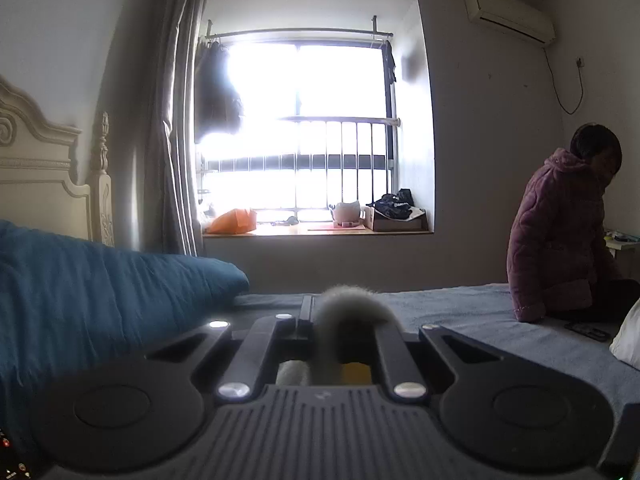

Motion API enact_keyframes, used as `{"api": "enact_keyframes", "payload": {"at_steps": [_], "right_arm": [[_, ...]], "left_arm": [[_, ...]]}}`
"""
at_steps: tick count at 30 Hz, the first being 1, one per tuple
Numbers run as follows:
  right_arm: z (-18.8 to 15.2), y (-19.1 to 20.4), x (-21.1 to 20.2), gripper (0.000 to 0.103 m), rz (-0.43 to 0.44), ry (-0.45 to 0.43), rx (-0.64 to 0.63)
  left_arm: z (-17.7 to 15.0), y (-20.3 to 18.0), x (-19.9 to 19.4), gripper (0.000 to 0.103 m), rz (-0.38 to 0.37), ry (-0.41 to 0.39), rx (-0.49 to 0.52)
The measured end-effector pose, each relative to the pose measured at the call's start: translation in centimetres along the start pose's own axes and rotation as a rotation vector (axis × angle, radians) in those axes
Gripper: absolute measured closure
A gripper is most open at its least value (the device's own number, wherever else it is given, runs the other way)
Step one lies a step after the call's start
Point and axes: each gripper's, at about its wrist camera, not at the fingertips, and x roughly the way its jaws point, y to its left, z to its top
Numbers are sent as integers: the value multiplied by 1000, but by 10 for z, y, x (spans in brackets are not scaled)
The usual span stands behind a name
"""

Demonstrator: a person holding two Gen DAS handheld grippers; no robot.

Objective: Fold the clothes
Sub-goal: 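Lift the sweater high with both grippers and shake it out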

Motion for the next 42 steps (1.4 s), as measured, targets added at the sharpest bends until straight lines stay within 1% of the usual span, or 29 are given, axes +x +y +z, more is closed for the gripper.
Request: {"api": "enact_keyframes", "payload": {"at_steps": [1,2,3,4,6,8,10,13,17,22,24,27,32,36,38,42], "right_arm": [[1,7,4,64,14,4,-46],[5,12,2,75,2,-16,-72],[15,10,-6,89,-25,-52,-55],[24,8,-15,92,-54,-90,-35],[50,-8,-42,93,-108,-185,12],[81,-24,-75,95,-158,-291,21],[111,-35,-107,96,-180,-372,31],[150,-36,-163,96,-223,-522,12],[184,-34,-230,96,-244,-670,-16],[216,-26,-305,96,-250,-795,-44],[223,-42,-320,96,-246,-825,-44],[228,-39,-352,96,-236,-855,-56],[224,-29,-392,96,-247,-890,-90],[221,-29,-403,96,-241,-862,-56],[219,-32,-407,96,-235,-847,-42],[209,-31,-398,96,-293,-800,-74]], "left_arm": [[3,1,-3,93,10,-2,-3],[7,2,-6,93,20,-5,-6],[11,4,-12,93,27,-22,-6],[16,5,-18,93,35,-38,-5],[25,8,-30,93,49,-72,-5],[36,3,-46,93,43,-122,16],[51,-3,-65,93,27,-194,39],[79,-15,-97,93,0,-307,46],[119,-25,-138,93,-46,-423,31],[150,-38,-187,93,-76,-545,49],[157,-42,-205,93,-86,-584,50],[163,-45,-230,93,-99,-634,44],[168,-53,-249,93,-128,-643,22],[170,-56,-237,93,-171,-568,-21],[161,-59,-223,93,-179,-533,-34],[138,-69,-186,93,-193,-460,-56]]}}
